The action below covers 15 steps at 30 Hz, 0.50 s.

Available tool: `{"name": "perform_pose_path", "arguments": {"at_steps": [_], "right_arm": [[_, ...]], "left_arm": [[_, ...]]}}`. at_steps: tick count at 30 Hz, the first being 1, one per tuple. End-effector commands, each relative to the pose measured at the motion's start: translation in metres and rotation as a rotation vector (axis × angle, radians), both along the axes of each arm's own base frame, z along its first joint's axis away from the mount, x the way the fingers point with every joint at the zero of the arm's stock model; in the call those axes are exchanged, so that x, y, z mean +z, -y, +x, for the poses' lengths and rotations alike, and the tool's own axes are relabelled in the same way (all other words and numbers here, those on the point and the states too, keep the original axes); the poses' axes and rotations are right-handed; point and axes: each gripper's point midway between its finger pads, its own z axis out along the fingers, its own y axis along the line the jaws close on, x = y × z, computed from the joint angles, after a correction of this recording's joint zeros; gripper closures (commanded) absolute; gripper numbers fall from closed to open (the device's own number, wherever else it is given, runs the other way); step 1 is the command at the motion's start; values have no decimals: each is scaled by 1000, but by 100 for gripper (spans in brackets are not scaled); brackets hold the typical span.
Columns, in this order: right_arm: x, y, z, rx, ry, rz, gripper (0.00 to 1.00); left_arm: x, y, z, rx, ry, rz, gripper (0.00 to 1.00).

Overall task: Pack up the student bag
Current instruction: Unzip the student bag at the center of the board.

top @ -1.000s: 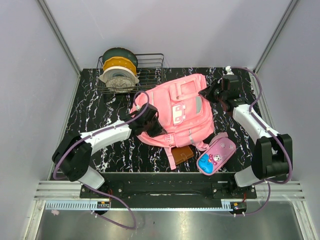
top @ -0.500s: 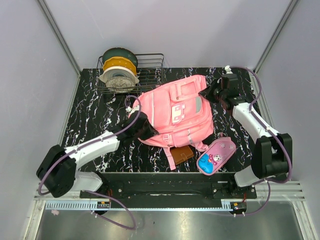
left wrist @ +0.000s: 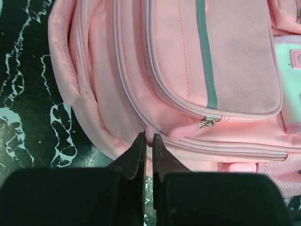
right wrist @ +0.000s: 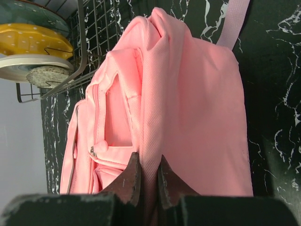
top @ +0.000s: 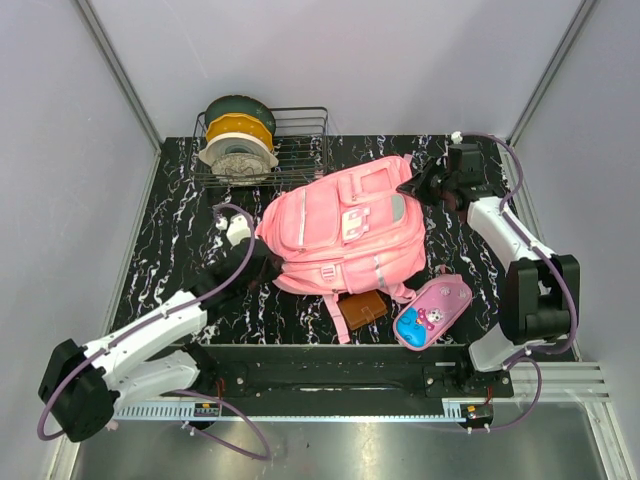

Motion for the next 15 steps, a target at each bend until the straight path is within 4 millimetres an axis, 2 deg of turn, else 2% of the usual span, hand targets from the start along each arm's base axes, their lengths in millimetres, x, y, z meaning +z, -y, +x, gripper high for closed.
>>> {"name": "perform_pose_path", "arguments": {"at_steps": [1,3,4,5,6,7,9,10,11,12,13,14,15], "right_arm": [[85,21,40,-22,260,17,100],[89,15,41,34,265,31,100],[80,11,40,60,224,38,98],[90,6,40,97,236,45,82],[90,2,36,123,224,55,73],[101,3,31,116,245,53,60],[100,17,23,43,222,8,30],[107,24,17,12,222,-16,28],[114,30,15,-6,223,-50,27],[108,34,6,-20,166,-72,26],[114,34,1,-18,164,-69,25],[118,29,-5,-9,152,-34,25],[122,11,-18,85,142,42,25]], "left_arm": [[-5,-61,-1,110,32,290,100],[8,-55,3,56,68,304,100],[17,-46,8,25,103,281,100],[29,-38,11,-3,131,257,100],[35,-27,10,-62,145,236,100],[53,-16,15,-85,190,195,100],[68,0,15,-147,214,161,100],[80,7,18,-159,228,148,100],[84,10,19,-168,228,146,100],[87,15,18,-177,225,135,100],[93,20,20,-184,228,125,100],[95,24,20,-191,227,115,100],[98,30,19,-200,226,97,100]]}}
